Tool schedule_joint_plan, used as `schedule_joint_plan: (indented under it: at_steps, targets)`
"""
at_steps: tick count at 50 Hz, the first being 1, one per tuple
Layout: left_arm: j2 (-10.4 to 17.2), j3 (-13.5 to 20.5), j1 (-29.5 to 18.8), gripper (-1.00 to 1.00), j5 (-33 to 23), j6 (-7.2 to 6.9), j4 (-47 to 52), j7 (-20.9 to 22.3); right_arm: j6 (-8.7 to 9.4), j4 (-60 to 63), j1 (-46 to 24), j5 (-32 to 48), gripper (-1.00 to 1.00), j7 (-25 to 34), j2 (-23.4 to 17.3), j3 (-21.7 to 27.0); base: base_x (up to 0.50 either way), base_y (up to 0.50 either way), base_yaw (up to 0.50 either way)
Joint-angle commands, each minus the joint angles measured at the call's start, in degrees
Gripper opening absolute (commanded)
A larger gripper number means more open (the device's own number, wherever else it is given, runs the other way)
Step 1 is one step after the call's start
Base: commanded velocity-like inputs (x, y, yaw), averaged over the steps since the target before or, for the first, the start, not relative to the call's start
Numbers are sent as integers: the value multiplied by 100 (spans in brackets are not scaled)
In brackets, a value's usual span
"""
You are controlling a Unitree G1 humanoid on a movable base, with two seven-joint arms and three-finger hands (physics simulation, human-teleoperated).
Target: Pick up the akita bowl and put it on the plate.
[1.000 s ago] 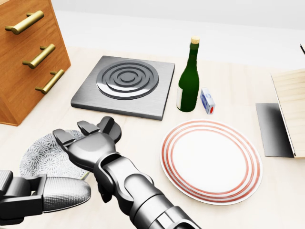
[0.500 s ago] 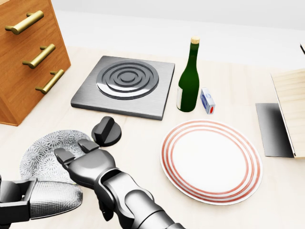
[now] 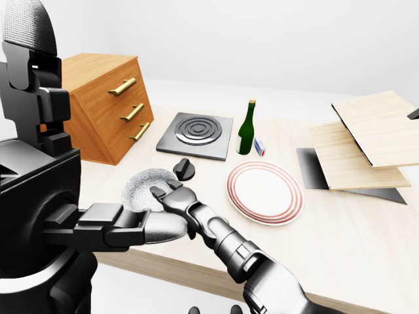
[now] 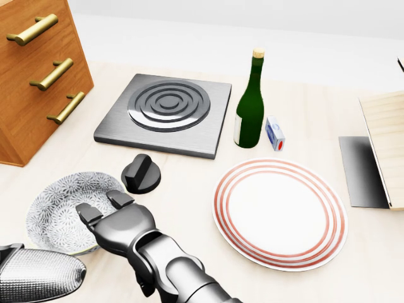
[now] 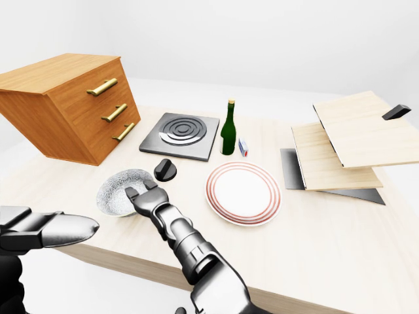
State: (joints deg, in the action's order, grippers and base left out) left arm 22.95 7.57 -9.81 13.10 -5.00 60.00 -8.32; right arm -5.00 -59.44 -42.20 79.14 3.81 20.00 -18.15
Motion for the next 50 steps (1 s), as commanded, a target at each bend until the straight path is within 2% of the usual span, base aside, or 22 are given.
schedule_joint_plan:
  at_steps: [1, 2, 3, 4, 6, 7, 18, 28, 29, 30, 32, 33, 38, 44, 46, 47, 50]
  targets:
    - [408, 0, 85, 91, 465, 0, 0, -446, 0, -332, -2, 85, 100, -215, 0, -49, 0, 0, 0]
    - [401, -10, 122, 91, 454, 0, 0, -442, 0, -381, -15, 80, -16, -239, 0, -29, 0, 0, 0]
    - [393, -5, 143, 91, 444, 0, 0, -434, 0, -415, -23, 133, -79, -324, 0, -61, 0, 0, 0]
    - [387, -1, 150, 91, 437, 0, 0, -423, 0, -426, -14, 134, -84, -322, 0, -49, 0, 0, 0]
    - [389, 8, 148, 91, 450, 0, 0, -416, 0, -429, -32, 145, -81, -349, 0, -41, 0, 0, 0]
    - [385, -2, 166, 91, 432, 0, 0, -394, 0, -455, -81, 91, -98, -309, 0, 15, 0, 0, 0]
    - [-37, -8, 149, 91, 17, 0, 0, 56, 0, -735, -289, 34, -100, -516, 0, 111, 0, 0, 0]
    - [-138, 61, 120, 91, -80, 0, 0, 297, 0, -417, -162, -164, -91, -306, 0, 143, 0, 0, 0]
    - [-147, 63, 117, 91, -96, 0, 0, 312, 0, -385, -156, -195, -87, -286, 0, 138, 0, 0, 0]
    - [-161, 51, 118, 91, -115, 0, 0, 333, 0, -349, -144, -213, -69, -282, 0, 124, 0, 0, 0]
    - [-226, 53, 143, 91, -178, 0, 0, 385, 0, -305, -98, -294, -76, -180, 0, 123, 0, 0, 0]
    - [-255, 35, 155, 91, -214, 0, 0, 414, 0, -353, -115, -225, -100, -369, 0, 71, 0, 0, 0]
    - [-215, 49, 199, 91, -194, 0, -1, 361, 0, -384, -96, -386, -100, -258, 0, 134, 0, 0, 0]
    - [-138, -24, 225, 91, -169, 0, -1, 257, 0, 30, 29, -294, -100, -160, 0, -18, 0, 0, 0]
    - [-182, -15, 247, 91, -202, 0, -1, 299, 0, 300, 119, -339, -100, 25, 0, -9, 0, 0, 0]
    - [-220, -21, 243, 91, -229, 0, -1, 325, 0, 758, 321, -646, -100, 578, 0, 119, 0, 0, 0]
    - [-382, -82, 190, 91, -401, 0, 0, 457, 0, 1220, 235, -726, -100, 714, 0, 20, 0, 0, 0]
